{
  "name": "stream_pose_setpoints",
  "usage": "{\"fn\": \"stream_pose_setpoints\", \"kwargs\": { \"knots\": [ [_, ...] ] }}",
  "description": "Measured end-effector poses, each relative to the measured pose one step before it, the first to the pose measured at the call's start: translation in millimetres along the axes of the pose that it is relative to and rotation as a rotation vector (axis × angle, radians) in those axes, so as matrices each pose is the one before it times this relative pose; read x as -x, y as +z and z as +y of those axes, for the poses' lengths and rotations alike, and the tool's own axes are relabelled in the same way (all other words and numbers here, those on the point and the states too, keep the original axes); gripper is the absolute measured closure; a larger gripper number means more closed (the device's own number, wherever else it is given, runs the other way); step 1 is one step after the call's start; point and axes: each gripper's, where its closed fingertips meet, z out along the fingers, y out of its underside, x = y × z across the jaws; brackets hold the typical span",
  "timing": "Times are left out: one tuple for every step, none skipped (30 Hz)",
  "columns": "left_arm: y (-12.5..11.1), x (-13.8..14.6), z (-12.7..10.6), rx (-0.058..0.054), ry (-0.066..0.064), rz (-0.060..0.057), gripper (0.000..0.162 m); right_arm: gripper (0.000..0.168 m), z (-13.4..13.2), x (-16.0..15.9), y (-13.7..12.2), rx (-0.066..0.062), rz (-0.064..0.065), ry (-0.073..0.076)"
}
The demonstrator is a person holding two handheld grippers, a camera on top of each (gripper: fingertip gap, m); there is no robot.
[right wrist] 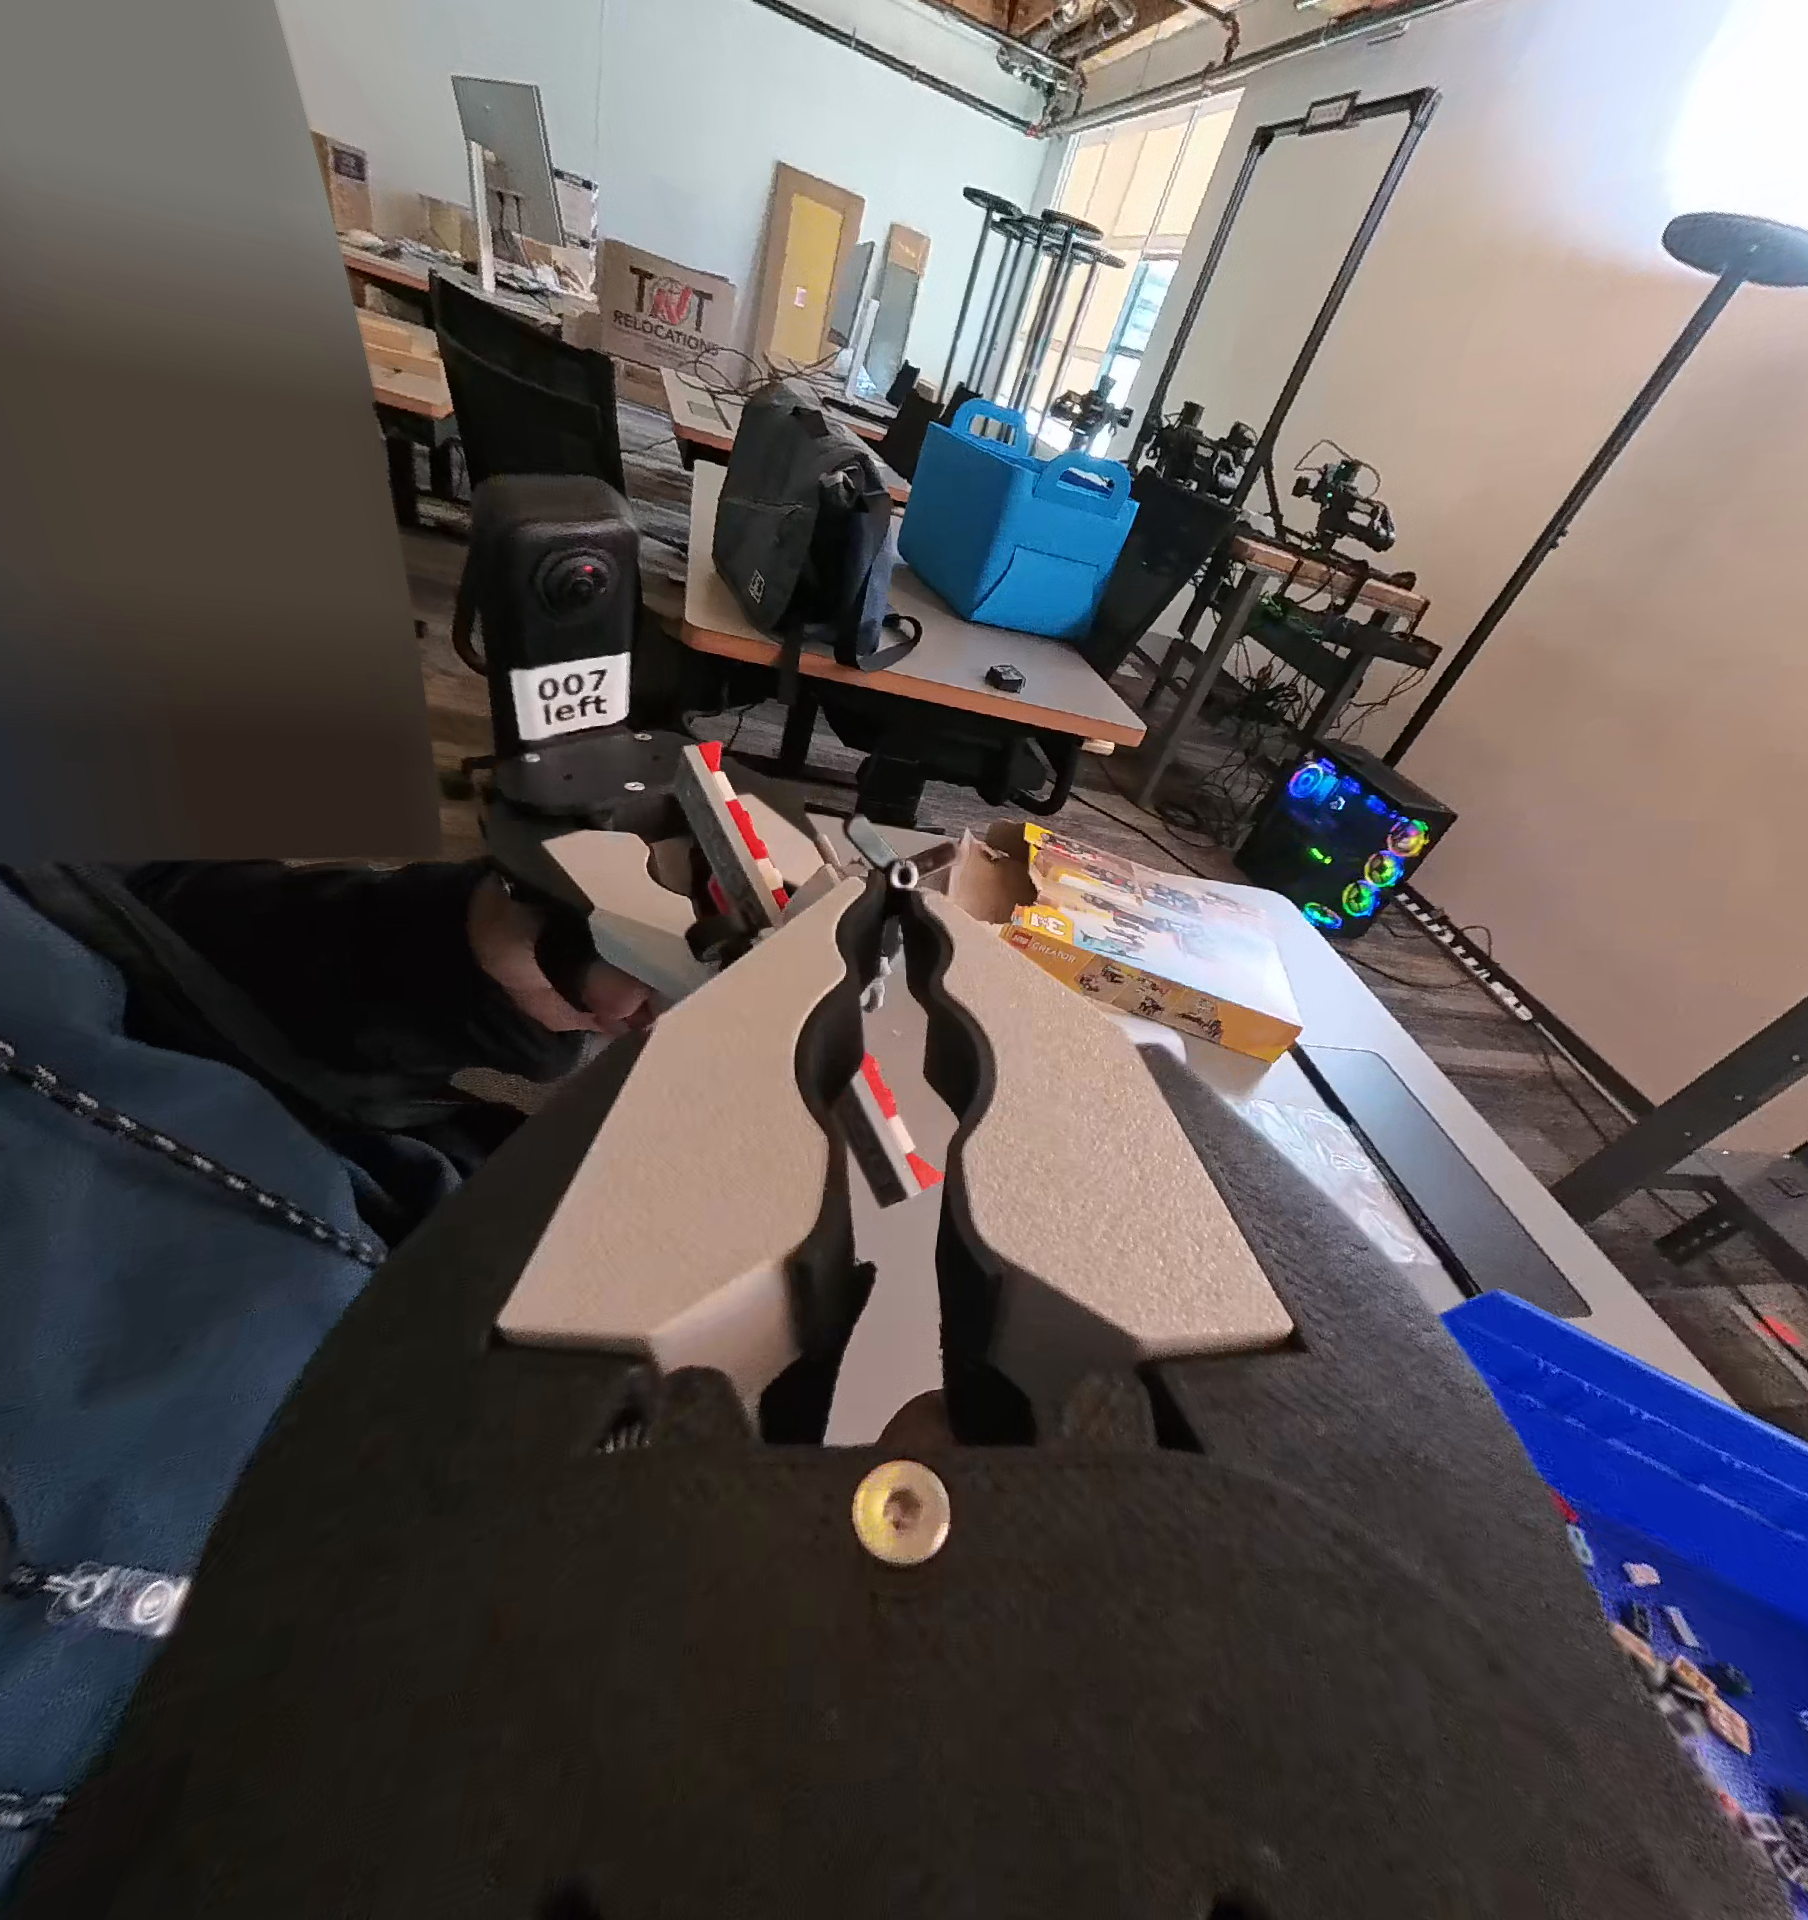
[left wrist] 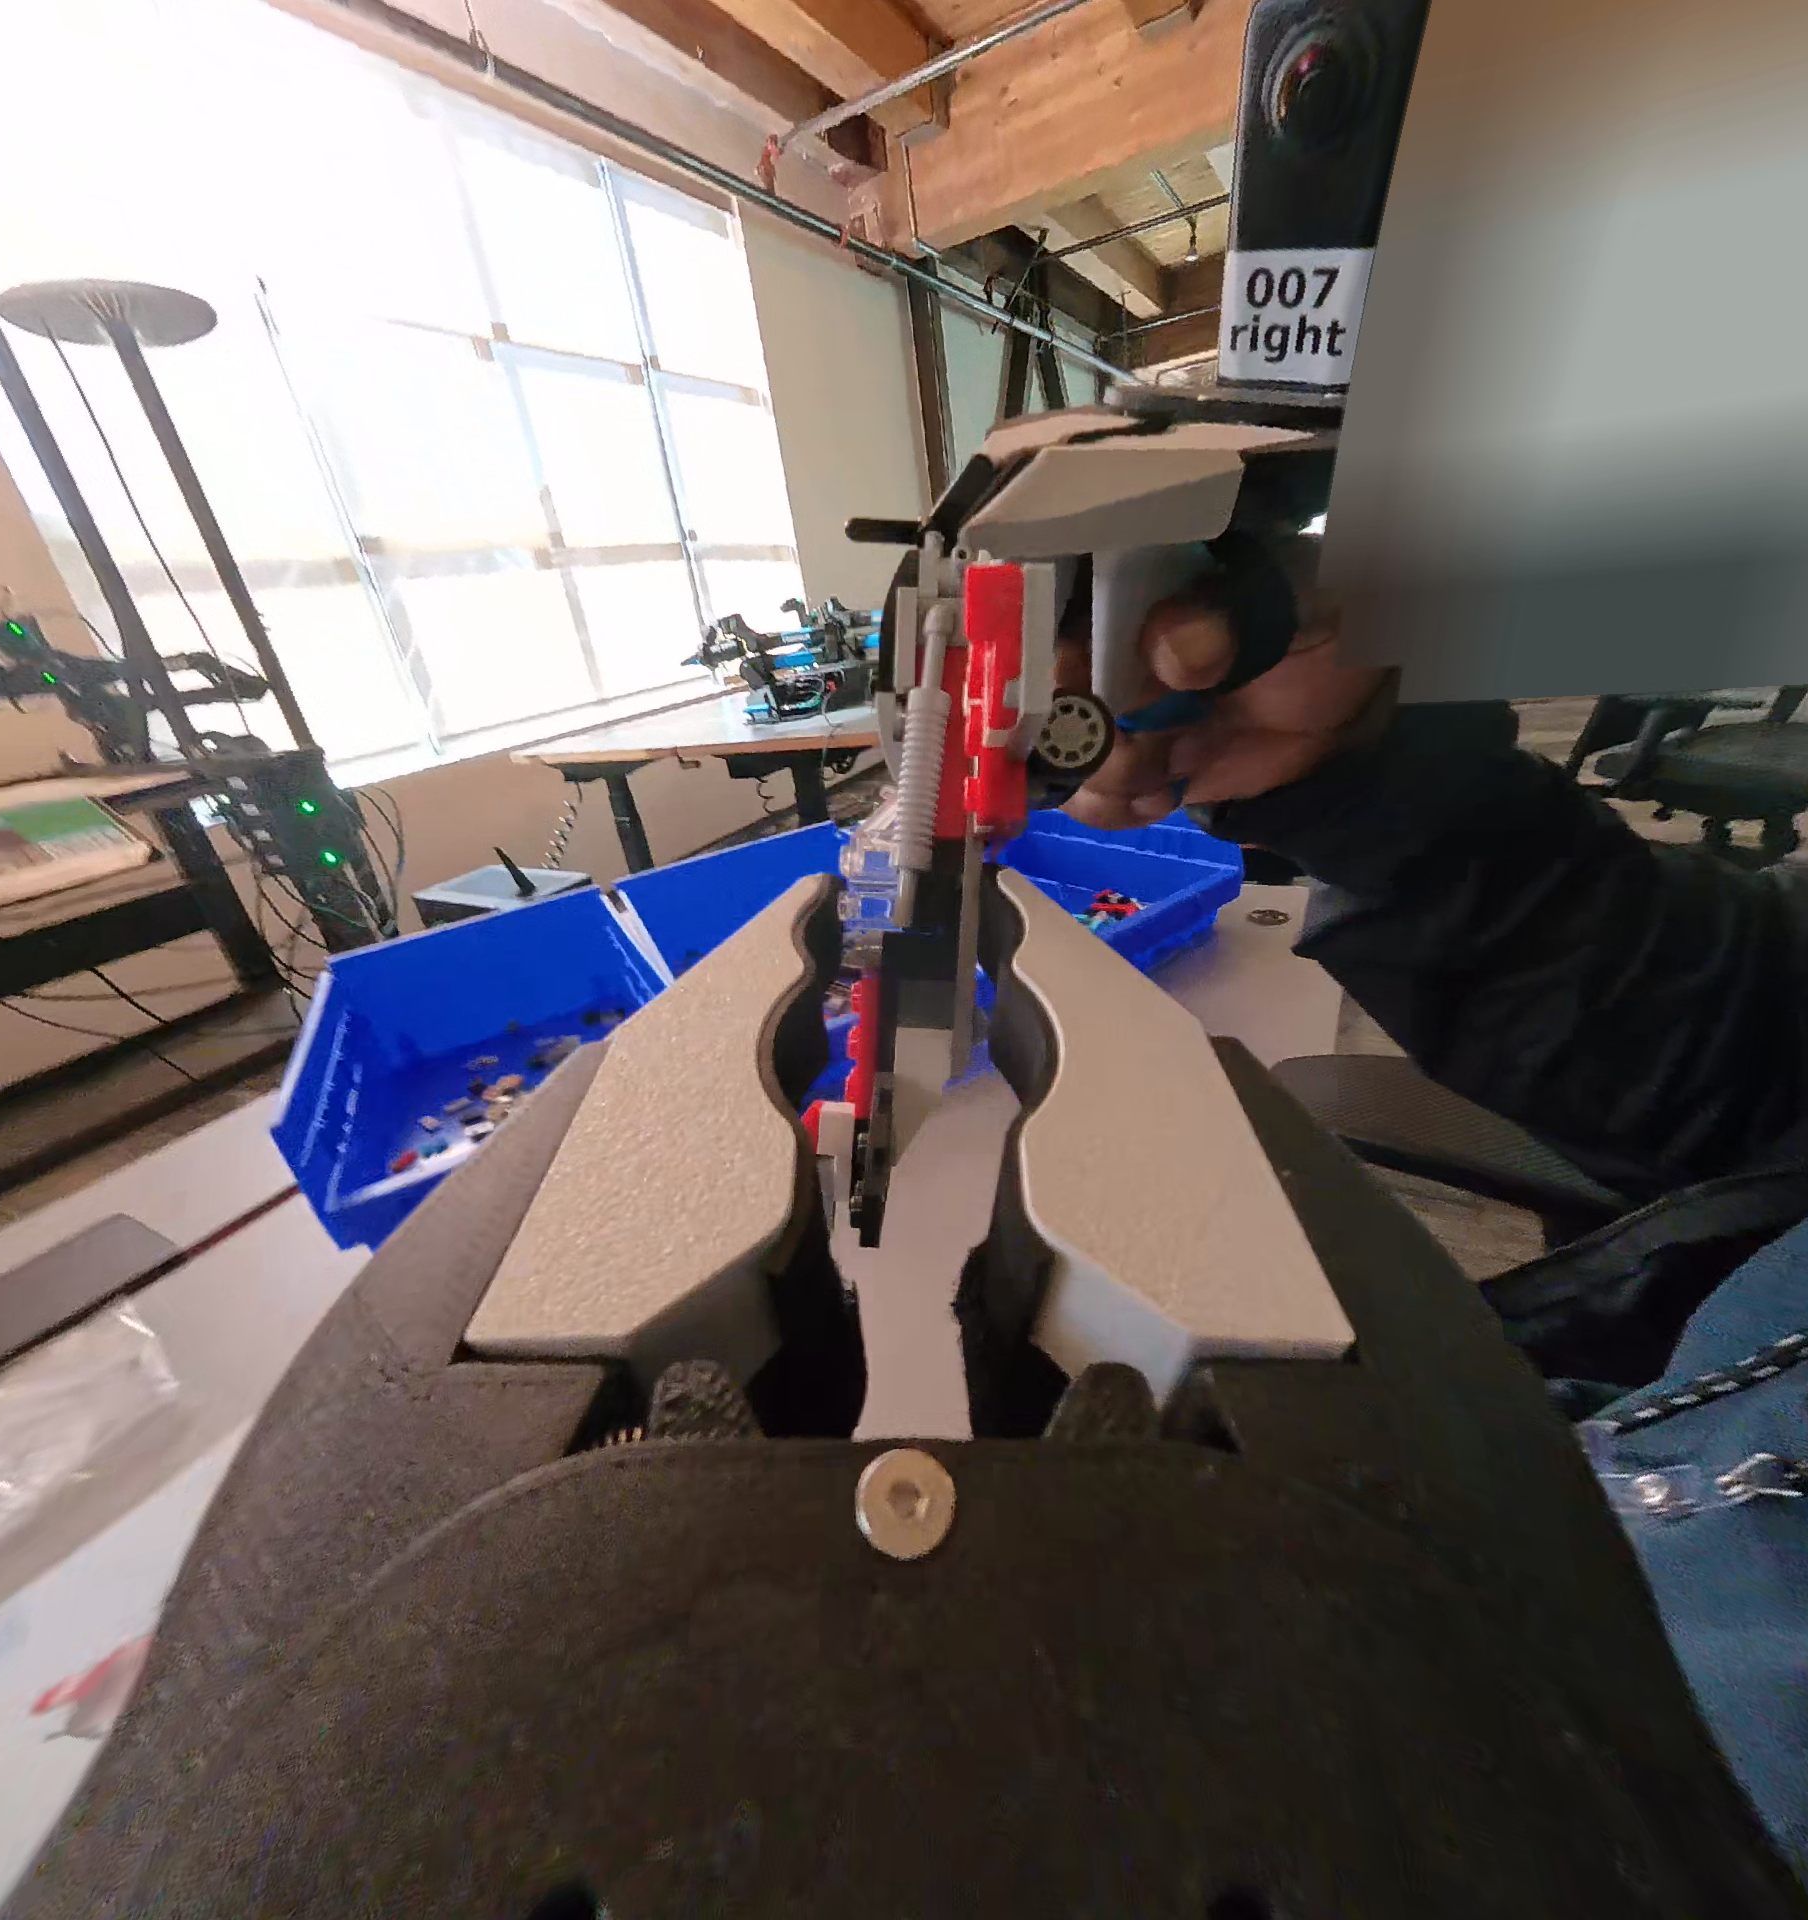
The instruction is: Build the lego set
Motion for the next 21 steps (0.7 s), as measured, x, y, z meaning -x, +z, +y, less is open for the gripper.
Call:
{"fn": "stream_pose_setpoints", "kwargs": {
  "knots": [
    [0.83, -0.59, 1.27, 0.0071, -0.0279, 0.0058, 0.137, 0.165, 1.64, -0.98, -0.50, 0.0035, -0.0036, 0.0078],
    [0.97, -0.61, 1.49, 0.0074, -0.0287, 0.0069, 0.137, 0.165, 1.72, -1.17, -0.31, 0.0036, -0.0027, 0.0068],
    [0.99, -0.70, 1.92, 0.0080, -0.0293, 0.0082, 0.137, 0.165, 2.03, -0.91, -0.26, 0.0044, -0.0042, 0.0085],
    [0.89, -0.26, 2.30, 0.0084, -0.0299, 0.0078, 0.137, 0.165, 2.45, -1.10, -0.06, 0.0057, -0.0047, 0.0088],
    [0.89, 0.00, 2.62, 0.0098, -0.0308, 0.0068, 0.137, 0.166, 2.78, -1.47, 0.10, 0.0077, -0.0028, 0.0076],
    [0.75, 0.19, 2.90, 0.0112, -0.0298, 0.0074, 0.137, 0.165, 3.23, -1.53, 0.35, 0.0079, -0.0028, 0.0043],
    [0.60, 0.31, 2.88, 0.0112, -0.0270, 0.0072, 0.137, 0.166, 3.04, -1.15, 0.46, 0.0063, -0.0059, 0.0066],
    [0.29, 0.59, 2.74, 0.0103, -0.0245, 0.0061, 0.137, 0.166, 2.81, -1.13, 0.84, 0.0047, -0.0066, 0.0090],
    [0.09, 0.83, 2.60, 0.0114, -0.0233, 0.0052, 0.137, 0.166, 2.90, -1.07, 0.99, 0.0045, -0.0071, 0.0075],
    [-0.02, 1.13, 2.57, 0.0110, -0.0212, 0.0033, 0.137, 0.166, 2.94, -1.27, 1.29, 0.0049, -0.0050, 0.0051],
    [-0.19, 1.29, 2.50, 0.0117, -0.0194, 0.0021, 0.137, 0.166, 3.03, -1.30, 1.27, 0.0066, -0.0050, 0.0041],
    [-0.26, 1.21, 2.66, 0.0126, -0.0186, 0.0032, 0.137, 0.166, 2.98, -0.96, 1.29, 0.0070, -0.0063, 0.0011],
    [-0.25, 0.92, 2.51, 0.0114, -0.0195, 0.0055, 0.137, 0.166, 2.69, -0.81, 1.18, 0.0057, -0.0066, 0.0016],
    [-0.24, 0.65, 2.29, 0.0107, -0.0217, 0.0085, 0.137, 0.166, 2.54, -0.70, 1.18, 0.0054, -0.0072, 0.0023],
    [-0.20, 0.25, 2.08, 0.0085, -0.0234, 0.0114, 0.137, 0.166, 2.10, -0.38, 0.96, 0.0027, -0.0068, -0.0002],
    [-0.33, 0.23, 1.49, 0.0049, -0.0234, 0.0120, 0.137, 0.166, 1.67, -0.52, 0.93, 0.0004, -0.0064, 0.0031],
    [-0.30, 0.13, 1.26, 0.0031, -0.0237, 0.0123, 0.137, 0.166, 1.35, -0.36, 0.84, -0.0012, -0.0064, 0.0039],
    [-0.14, -0.19, 1.30, 0.0028, -0.0260, 0.0147, 0.137, 0.166, 1.37, -0.55, 0.91, -0.0007, -0.0042, 0.0046],
    [-0.08, -0.39, 1.34, 0.0028, -0.0271, 0.0172, 0.137, 0.166, 1.00, -0.05, 0.74, -0.0005, -0.0053, 0.0018],
    [-0.18, -0.59, 1.03, 0.0008, -0.0258, 0.0179, 0.137, 0.166, 0.70, 0.14, 0.59, -0.0013, -0.0044, -0.0039],
    [-0.16, -0.80, 1.34, 0.0027, -0.0235, 0.0180, 0.137, 0.166, 0.64, 0.68, 0.54, 0.0014, -0.0056, -0.0057]
  ]
}}
